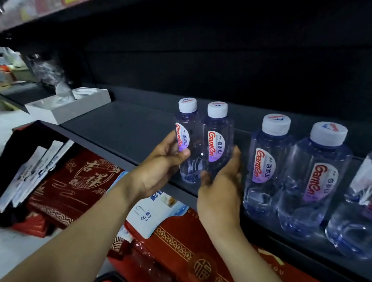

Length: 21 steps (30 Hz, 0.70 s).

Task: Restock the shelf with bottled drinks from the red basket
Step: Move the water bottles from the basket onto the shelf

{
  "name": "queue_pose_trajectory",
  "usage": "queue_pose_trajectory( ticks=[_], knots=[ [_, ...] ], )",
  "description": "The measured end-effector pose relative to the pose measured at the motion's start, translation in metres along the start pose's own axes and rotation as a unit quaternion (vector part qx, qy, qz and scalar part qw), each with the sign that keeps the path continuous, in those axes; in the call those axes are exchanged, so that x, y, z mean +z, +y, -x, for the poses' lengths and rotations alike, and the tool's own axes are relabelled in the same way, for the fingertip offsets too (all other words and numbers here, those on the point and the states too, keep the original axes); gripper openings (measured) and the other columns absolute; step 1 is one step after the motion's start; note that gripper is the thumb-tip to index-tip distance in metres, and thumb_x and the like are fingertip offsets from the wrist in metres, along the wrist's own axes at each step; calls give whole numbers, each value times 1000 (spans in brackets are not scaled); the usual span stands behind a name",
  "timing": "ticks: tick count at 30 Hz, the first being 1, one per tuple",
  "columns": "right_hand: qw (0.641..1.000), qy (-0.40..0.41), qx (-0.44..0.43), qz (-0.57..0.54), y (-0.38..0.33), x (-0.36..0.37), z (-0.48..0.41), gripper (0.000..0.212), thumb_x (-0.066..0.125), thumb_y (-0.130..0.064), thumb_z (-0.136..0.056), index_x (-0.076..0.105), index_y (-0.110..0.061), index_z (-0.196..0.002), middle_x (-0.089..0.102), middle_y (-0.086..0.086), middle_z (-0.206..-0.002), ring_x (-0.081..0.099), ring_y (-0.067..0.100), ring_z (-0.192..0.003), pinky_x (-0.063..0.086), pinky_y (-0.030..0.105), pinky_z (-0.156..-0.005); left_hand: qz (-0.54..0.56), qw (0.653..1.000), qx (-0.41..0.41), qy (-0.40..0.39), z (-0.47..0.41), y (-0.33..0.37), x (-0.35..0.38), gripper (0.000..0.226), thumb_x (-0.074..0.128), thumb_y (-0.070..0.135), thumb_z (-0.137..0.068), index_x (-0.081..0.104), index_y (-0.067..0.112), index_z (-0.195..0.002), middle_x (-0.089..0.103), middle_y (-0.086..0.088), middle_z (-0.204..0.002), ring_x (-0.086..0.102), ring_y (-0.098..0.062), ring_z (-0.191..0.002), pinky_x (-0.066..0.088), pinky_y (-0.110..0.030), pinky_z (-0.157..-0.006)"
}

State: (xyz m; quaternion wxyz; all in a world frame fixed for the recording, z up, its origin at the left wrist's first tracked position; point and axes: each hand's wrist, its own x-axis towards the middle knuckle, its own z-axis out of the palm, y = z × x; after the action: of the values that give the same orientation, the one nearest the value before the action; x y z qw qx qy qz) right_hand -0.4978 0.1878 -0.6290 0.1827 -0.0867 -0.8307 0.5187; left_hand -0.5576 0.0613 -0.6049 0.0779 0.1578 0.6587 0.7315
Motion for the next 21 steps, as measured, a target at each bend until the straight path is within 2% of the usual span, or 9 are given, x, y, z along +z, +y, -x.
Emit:
queue_pose_trajectory(
  ticks=[2,4,8,10,11,14,16,18,21],
  knots=[
    [999,-31,18,-5,-2,-1,14,89,56,-14,-97,-11,-18,-156,13,13,-163,27,26,-147,36,33,-111,-16,1000,-8,4,3,3,0,56,53,5,-90,42,21,-142,61,-8,-133,57,-22,-125,47,-36,-102],
    [999,-47,24,-13,-5,0,18,93,54,-7,-96,-17,-18,-154,-3,10,-165,12,24,-151,31,35,-117,-55,998,-10,31,10,6,1,55,55,6,-89,45,23,-141,62,-4,-132,57,-20,-125,43,-38,-106],
    [997,-67,7,-39,-17,-11,52,94,53,-1,-93,-17,-17,-154,-14,1,-164,-6,16,-151,18,39,-123,-222,966,-10,134,40,14,2,54,55,6,-96,38,22,-145,51,8,-137,47,-15,-132,41,-25,-103],
    [995,-93,-22,-39,-24,-15,71,91,51,-3,-95,-14,-24,-155,-12,-6,-164,-5,11,-151,14,35,-123,-362,915,-7,177,64,19,-7,55,54,8,-96,36,21,-147,47,-2,-143,45,-18,-133,39,-22,-98],
    [992,-111,-45,-33,-28,-15,80,87,50,-4,-96,-9,-27,-156,-8,-9,-164,1,10,-151,17,31,-122,-447,875,2,188,79,21,-14,55,53,9,-95,36,20,-147,47,-7,-143,47,-21,-131,39,-24,-98],
    [973,-178,-146,26,-41,-7,104,71,49,-6,-96,17,-28,-154,15,-6,-161,25,13,-145,30,24,-110,-618,757,-5,211,136,27,-35,56,51,13,-91,35,20,-144,49,-11,-135,47,-30,-125,45,-39,-97],
    [947,-224,-213,92,-47,6,118,62,49,-7,-95,28,-25,-150,26,-1,-155,31,17,-141,33,25,-107,-684,693,-41,225,180,29,-46,58,48,16,-89,34,21,-145,49,-9,-131,47,-32,-121,46,-42,-90],
    [915,-276,-253,153,-54,23,134,58,47,-12,-95,29,-24,-149,31,1,-148,36,21,-137,38,31,-104,-729,641,-84,226,226,29,-58,63,47,19,-89,28,21,-149,48,-8,-132,47,-33,-121,45,-43,-91],
    [869,-339,-290,215,-66,49,162,55,47,-22,-98,27,-24,-148,29,1,-147,39,22,-134,42,35,-102,-753,594,-142,245,291,22,-80,63,46,20,-91,26,20,-151,47,-7,-136,46,-33,-122,43,-42,-93]
  ],
)
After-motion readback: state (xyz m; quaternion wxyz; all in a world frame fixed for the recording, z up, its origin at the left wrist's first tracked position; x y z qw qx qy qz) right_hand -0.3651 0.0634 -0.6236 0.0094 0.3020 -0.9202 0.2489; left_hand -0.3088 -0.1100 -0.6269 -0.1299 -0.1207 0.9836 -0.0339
